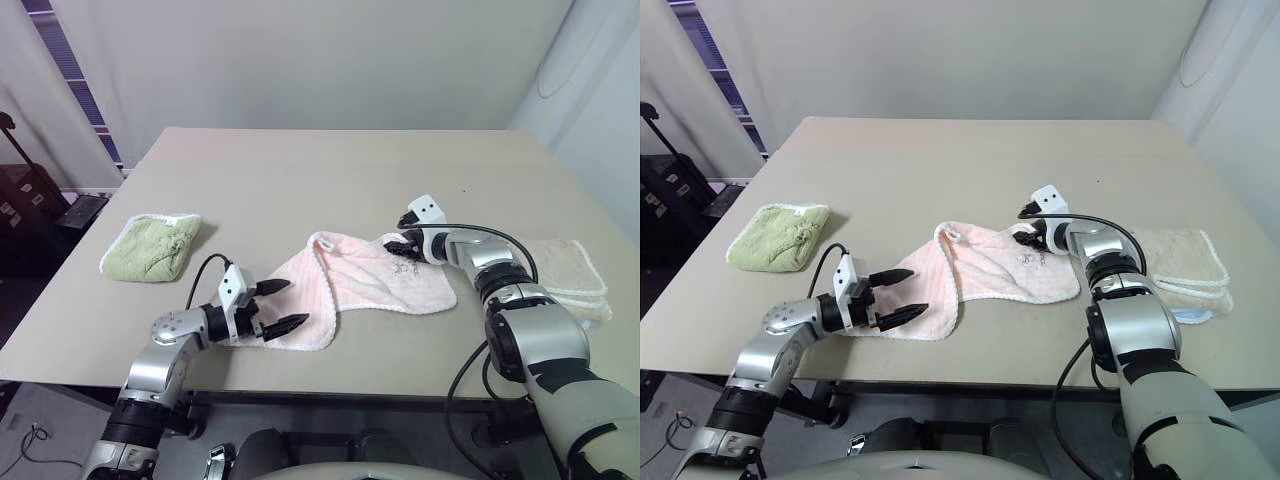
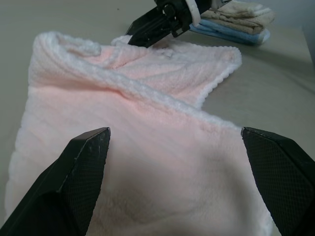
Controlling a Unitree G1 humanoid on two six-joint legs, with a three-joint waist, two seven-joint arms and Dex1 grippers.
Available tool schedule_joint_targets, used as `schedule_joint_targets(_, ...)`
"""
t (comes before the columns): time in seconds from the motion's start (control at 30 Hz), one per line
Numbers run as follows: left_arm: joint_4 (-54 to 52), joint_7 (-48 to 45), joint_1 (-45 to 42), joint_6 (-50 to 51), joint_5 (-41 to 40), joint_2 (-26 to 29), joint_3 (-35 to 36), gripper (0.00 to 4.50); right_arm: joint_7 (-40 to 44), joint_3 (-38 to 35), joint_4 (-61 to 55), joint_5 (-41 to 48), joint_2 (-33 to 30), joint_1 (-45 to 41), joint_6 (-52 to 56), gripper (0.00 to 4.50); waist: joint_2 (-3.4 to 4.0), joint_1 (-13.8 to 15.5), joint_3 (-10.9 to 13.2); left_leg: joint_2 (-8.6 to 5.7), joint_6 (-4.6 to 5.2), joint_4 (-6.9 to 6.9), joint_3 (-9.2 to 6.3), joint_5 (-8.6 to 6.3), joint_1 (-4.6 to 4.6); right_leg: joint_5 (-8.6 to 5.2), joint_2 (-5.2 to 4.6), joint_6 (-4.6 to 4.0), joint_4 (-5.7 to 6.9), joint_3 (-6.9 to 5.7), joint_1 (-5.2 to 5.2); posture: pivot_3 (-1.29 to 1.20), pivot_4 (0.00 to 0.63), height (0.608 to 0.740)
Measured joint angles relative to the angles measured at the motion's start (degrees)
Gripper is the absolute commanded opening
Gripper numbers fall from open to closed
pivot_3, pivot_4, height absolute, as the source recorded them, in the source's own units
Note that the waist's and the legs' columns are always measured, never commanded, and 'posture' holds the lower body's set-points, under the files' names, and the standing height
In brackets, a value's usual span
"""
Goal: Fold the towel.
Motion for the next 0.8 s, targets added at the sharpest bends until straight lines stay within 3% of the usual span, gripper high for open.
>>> schedule_joint_targets(0.17,-3.2,1.4,-0.6,2.9,0.0,0.0,-0.4,4.5,-0.5,-0.1,0.1,-0.7,-0.1,-0.4,0.5,0.03,0.0,0.0,0.0,0.0,-0.01,0.0,0.0,0.01,0.0,0.0,0.02,0.0,0.01,0.0,0.0,0.0,0.0,0.74)
schedule_joint_targets(0.3,-6.4,2.6,-1.0,6.0,-0.8,0.3,-0.8,4.5,-1.8,-1.1,0.1,-0.5,-0.3,-0.4,0.2,0.03,0.0,0.1,0.0,0.0,-0.01,0.01,0.0,0.01,0.0,0.0,0.02,0.0,0.01,0.0,0.01,0.0,0.0,0.74)
schedule_joint_targets(0.53,-9.4,2.6,-2.0,9.4,-3.3,1.9,0.2,4.5,-4.4,-9.4,-6.0,5.9,-0.7,-0.6,-2.0,0.03,0.02,0.0,0.0,0.02,-0.04,-0.02,0.0,0.02,0.0,0.0,0.07,0.01,0.01,0.01,-0.01,0.0,0.0,0.74)
schedule_joint_targets(0.8,-9.2,0.3,-5.0,9.4,-3.7,0.5,-2.5,4.5,-21.9,-19.7,-23.2,14.8,4.1,-5.1,-1.4,0.03,0.04,0.2,0.0,0.01,-0.07,-0.03,-0.02,0.04,0.0,-0.01,0.06,0.01,0.03,0.01,-0.02,0.0,0.0,0.74)
